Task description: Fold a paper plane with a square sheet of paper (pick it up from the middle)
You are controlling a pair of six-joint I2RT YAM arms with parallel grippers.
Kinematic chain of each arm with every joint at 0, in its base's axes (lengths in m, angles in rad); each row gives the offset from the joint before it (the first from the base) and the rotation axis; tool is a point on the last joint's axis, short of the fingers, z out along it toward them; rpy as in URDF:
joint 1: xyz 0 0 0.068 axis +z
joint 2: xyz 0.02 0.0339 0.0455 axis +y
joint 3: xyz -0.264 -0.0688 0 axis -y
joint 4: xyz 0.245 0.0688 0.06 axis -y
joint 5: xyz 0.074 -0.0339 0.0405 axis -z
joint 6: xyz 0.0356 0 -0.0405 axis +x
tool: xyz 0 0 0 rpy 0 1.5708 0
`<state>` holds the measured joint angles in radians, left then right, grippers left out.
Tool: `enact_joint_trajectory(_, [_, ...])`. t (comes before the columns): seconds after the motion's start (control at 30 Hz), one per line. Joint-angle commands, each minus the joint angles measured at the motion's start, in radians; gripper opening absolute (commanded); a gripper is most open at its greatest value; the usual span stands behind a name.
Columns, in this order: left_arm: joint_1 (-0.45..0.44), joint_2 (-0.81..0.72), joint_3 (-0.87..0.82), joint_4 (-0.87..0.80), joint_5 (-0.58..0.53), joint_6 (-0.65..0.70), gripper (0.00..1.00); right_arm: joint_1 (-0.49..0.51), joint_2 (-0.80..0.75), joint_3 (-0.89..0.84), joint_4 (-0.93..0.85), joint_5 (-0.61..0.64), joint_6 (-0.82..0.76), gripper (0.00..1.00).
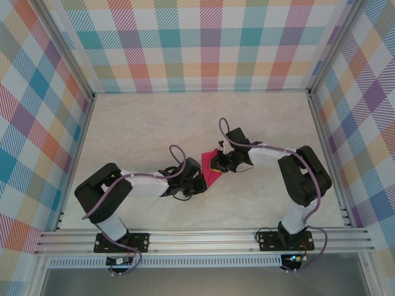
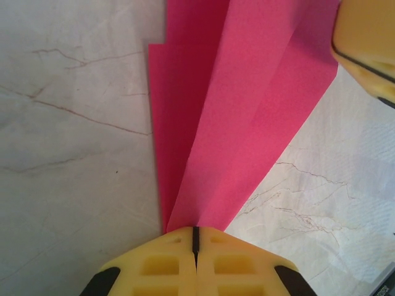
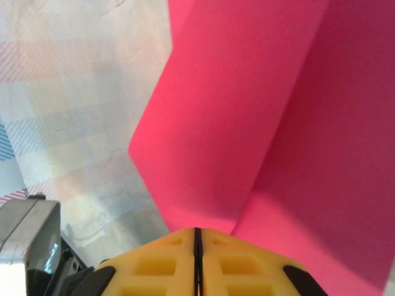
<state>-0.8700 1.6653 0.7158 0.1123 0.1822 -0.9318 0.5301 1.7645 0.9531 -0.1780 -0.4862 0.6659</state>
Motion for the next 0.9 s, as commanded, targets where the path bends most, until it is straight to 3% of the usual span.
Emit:
enact_joint_trajectory(0.0, [-0.008, 0.034, -0.038, -0.063, -0.025, -0.010, 0.01, 0.027, -0.011, -0.024, 0.005, -0.035, -0.002, 0.09])
enact_joint_trajectory(0.53, [-0.008, -0.011, -0.019, -0.051, -0.007, 0.001, 0.01, 0.048, 0.126, -0.004, 0.021, -0.017, 0.005, 0.06])
enact_joint_trajectory(0.87, [0.011, -0.070, 0.063, -0.095, -0.060, 0.065, 0.11, 0.048, 0.133, -0.011, 0.019, -0.002, 0.005, 0.06])
